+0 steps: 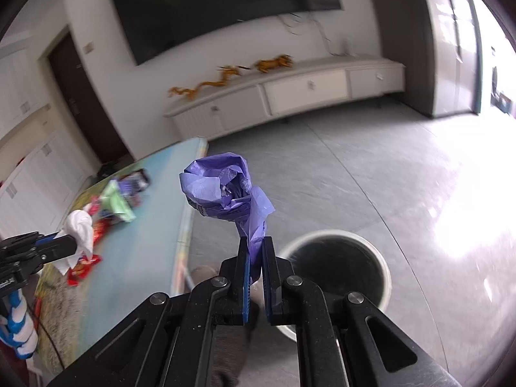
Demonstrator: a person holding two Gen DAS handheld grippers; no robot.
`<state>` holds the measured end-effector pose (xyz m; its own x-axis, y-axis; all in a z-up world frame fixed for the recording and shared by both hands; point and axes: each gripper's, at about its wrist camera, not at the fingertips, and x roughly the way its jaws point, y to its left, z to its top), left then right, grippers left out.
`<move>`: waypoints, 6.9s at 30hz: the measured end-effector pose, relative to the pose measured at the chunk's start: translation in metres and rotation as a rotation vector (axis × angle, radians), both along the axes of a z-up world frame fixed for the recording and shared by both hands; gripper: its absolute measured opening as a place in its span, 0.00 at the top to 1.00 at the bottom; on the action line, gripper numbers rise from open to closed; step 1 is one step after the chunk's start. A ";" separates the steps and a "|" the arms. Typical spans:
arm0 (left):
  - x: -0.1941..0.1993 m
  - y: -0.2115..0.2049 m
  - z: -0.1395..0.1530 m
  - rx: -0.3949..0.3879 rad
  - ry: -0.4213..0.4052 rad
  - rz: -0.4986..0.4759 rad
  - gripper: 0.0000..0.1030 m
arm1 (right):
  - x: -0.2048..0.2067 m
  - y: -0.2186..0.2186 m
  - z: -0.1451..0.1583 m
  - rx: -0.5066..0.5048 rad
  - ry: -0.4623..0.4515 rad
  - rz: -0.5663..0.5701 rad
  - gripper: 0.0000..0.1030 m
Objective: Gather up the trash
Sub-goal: 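Carry both items over the bin and open both tools to drop them, then grasp the white plastic bag with the left tool while the right tool grasps the red snack wrapper, then carry both items to the bin and open both tools to drop them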
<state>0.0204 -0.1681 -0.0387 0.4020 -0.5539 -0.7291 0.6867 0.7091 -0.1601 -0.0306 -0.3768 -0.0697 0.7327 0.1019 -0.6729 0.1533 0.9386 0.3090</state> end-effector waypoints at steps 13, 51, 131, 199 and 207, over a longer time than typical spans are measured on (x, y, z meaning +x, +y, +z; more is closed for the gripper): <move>0.058 -0.134 -0.077 0.124 0.210 -0.066 0.86 | 0.025 -0.065 -0.095 0.097 0.231 -0.160 0.91; 0.023 0.078 0.143 -0.149 -0.243 0.258 0.45 | -0.036 0.055 0.131 -0.058 -0.185 -0.017 0.41; 0.049 0.269 0.019 -0.029 -0.004 0.488 0.67 | 0.045 0.282 0.065 0.058 -0.087 0.755 0.95; 0.111 -0.131 -0.030 -0.007 0.174 0.007 0.48 | 0.039 -0.092 -0.051 0.104 0.131 -0.188 0.63; 0.095 -0.077 0.007 -0.072 0.069 0.105 0.48 | 0.030 -0.064 -0.003 0.073 0.040 -0.137 0.58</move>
